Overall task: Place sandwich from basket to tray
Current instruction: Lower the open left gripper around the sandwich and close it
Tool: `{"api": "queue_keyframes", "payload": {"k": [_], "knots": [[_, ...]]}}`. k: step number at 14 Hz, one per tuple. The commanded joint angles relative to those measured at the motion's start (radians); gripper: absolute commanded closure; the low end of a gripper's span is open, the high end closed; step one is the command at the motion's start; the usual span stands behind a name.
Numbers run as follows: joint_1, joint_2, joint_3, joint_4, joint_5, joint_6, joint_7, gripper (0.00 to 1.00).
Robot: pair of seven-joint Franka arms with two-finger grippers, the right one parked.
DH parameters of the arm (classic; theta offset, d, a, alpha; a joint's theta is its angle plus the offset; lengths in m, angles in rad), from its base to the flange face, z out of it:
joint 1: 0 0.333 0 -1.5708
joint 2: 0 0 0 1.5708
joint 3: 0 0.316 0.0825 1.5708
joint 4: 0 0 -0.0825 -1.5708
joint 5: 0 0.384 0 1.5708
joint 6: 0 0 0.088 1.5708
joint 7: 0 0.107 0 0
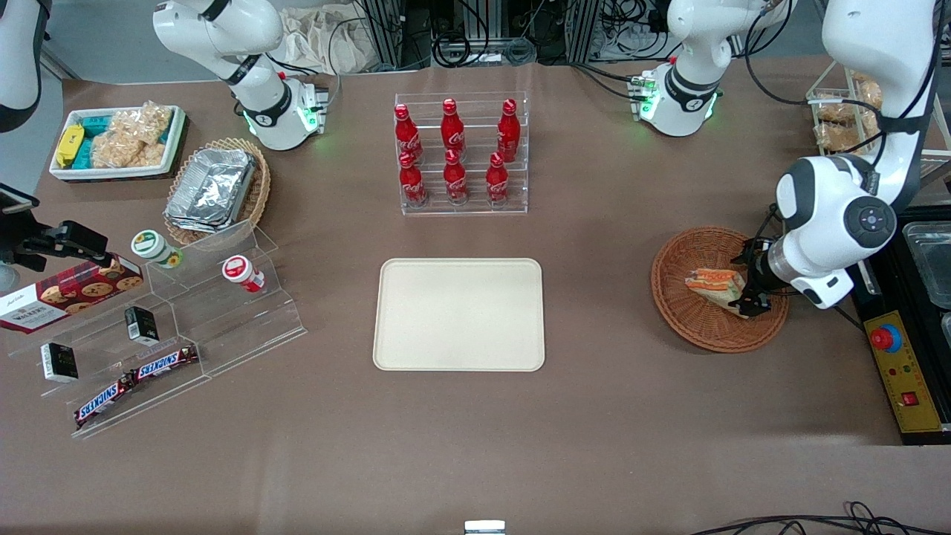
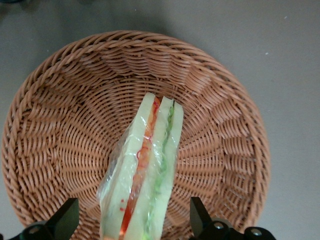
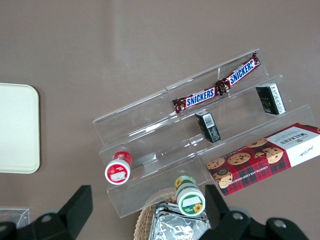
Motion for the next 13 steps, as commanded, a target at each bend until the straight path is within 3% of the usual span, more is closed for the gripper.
{"api": "queue_keyframes", "payload": {"k": [1,2,3,8,13], "knots": [[-0.008,0.016,-0.004,-0.013,0.045,0.027,-0.03,0.01],[-0.009,0.013,-0.004,-0.013,0.045,0.027,-0.03,0.37],[-0.008,0.013,-0.004,-0.013,0.045,0.027,-0.029,0.99],[-0.015,-0.02,-0.009,0.013,0.045,-0.005,-0.014,1.0],[-0.049,0.002,-0.059,0.402,0.038,-0.415,0.042,1.0]]}}
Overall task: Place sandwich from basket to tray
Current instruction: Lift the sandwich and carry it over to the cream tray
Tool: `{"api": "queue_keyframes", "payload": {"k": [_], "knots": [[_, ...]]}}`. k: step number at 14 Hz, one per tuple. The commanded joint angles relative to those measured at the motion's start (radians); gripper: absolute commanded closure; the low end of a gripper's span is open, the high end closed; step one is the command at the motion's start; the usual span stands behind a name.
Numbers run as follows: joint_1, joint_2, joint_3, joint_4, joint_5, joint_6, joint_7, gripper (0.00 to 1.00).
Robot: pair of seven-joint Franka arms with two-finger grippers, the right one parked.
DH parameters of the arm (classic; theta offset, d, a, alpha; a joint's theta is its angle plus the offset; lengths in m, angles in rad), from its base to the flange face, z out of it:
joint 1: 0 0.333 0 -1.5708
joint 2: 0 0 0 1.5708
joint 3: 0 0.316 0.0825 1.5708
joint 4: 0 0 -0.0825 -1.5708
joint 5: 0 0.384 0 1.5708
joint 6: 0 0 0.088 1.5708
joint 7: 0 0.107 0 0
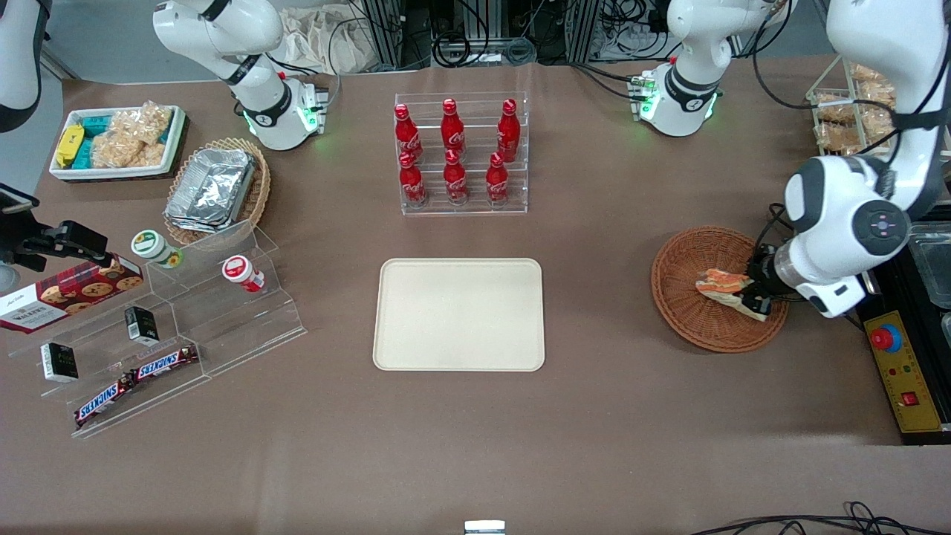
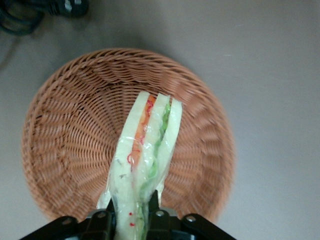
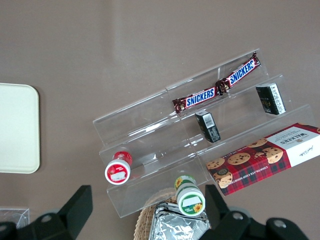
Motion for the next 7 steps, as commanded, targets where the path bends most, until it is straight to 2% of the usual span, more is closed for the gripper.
{"api": "queue_keyframes", "payload": {"k": [1,5,7], "knots": [[-0.035,0.042,-0.06,0.242,0.008,-0.2,0.016,1.0],[-0.078,0.094,-0.234,0.373,0.006,-0.216,0.212,1.0],[-0.171,0.172,-0.267,0.378,0.012,-0.201,0.292,1.0]]}}
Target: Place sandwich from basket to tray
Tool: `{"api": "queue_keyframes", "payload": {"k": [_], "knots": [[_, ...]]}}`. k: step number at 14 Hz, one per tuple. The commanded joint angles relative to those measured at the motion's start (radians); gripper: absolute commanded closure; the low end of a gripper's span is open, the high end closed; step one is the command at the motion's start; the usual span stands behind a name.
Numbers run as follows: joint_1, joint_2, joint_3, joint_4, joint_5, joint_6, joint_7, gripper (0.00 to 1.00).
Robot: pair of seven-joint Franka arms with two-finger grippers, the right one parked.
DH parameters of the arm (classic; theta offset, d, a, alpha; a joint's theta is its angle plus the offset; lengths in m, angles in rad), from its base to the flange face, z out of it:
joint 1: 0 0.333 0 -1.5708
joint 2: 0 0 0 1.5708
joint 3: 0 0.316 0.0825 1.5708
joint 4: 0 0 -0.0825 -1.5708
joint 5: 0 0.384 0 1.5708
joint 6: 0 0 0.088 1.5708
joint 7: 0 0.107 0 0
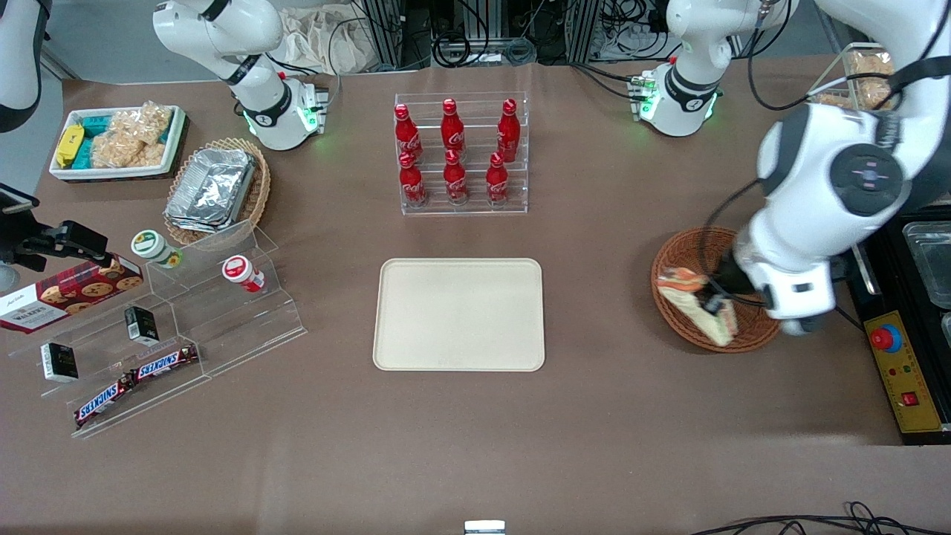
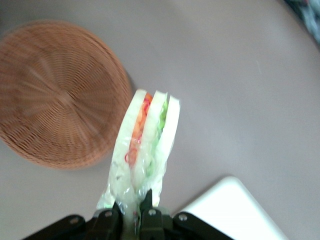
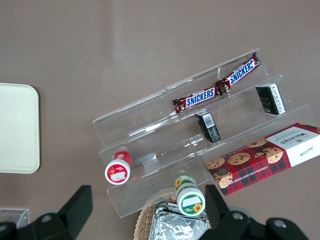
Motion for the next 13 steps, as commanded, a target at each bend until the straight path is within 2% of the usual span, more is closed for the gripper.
{"api": "queue_keyframes", "payload": {"k": [1,4,6,11,13], "knots": [[-0.133,0.174,-0.024,0.055,0.019,0.004,0.084,1.0],[-0.285,0.379,-0.024,0.057,0.117,0.157,0.069,1.0],[-0.348,0.46,-0.021,0.06,0.166,0.219,0.059,1.0],[-0.369,0.475,-0.021,0.071,0.168,0.239,0.064,1.0],[-0.369,0.48,-0.021,0.141,0.163,0.234,0.064,1.0]]}}
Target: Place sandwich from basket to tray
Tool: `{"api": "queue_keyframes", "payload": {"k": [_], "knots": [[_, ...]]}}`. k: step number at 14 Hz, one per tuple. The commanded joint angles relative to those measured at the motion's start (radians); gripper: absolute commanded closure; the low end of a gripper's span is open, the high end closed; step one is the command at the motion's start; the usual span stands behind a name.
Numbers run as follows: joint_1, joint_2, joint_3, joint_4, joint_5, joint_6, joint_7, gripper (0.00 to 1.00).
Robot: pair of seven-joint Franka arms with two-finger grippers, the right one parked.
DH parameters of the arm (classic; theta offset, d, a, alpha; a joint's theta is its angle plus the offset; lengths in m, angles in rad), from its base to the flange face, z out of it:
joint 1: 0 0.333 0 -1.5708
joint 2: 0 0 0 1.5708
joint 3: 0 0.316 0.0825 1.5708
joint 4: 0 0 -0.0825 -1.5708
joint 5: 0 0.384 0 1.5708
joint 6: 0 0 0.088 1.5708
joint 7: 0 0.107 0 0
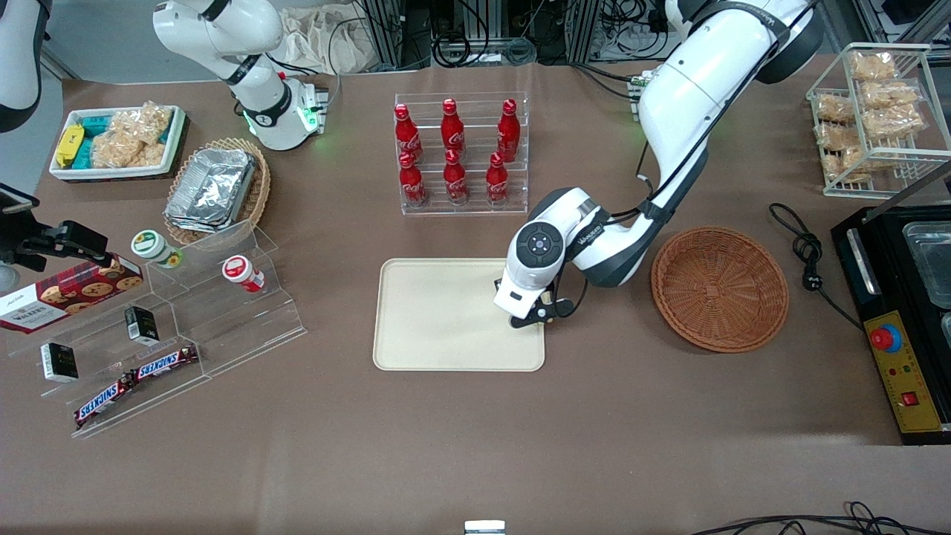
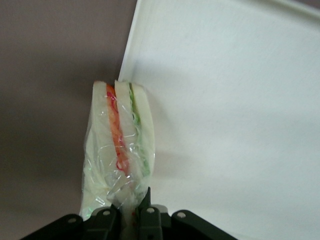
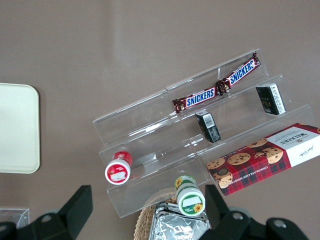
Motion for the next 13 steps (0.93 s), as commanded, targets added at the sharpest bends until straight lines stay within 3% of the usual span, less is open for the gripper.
{"api": "queue_keyframes", "payload": {"k": [1,4,5,6,7,10,13], "knots": [[-0.004,0.01,0.003,0.08,0.007,-0.015,0.01,1.0],[-0.004,0.022,0.005,0.091,0.013,-0.011,0.024,1.0],[-0.009,0.033,0.005,0.091,0.016,-0.012,0.024,0.92],[-0.022,0.038,0.006,0.091,0.021,-0.011,0.024,0.4],[-0.026,0.038,0.009,0.092,0.024,-0.012,0.024,0.01],[-0.016,-0.023,0.009,0.104,0.041,-0.027,0.01,0.0],[0.016,-0.138,0.009,0.126,0.033,-0.156,0.011,0.0]]}}
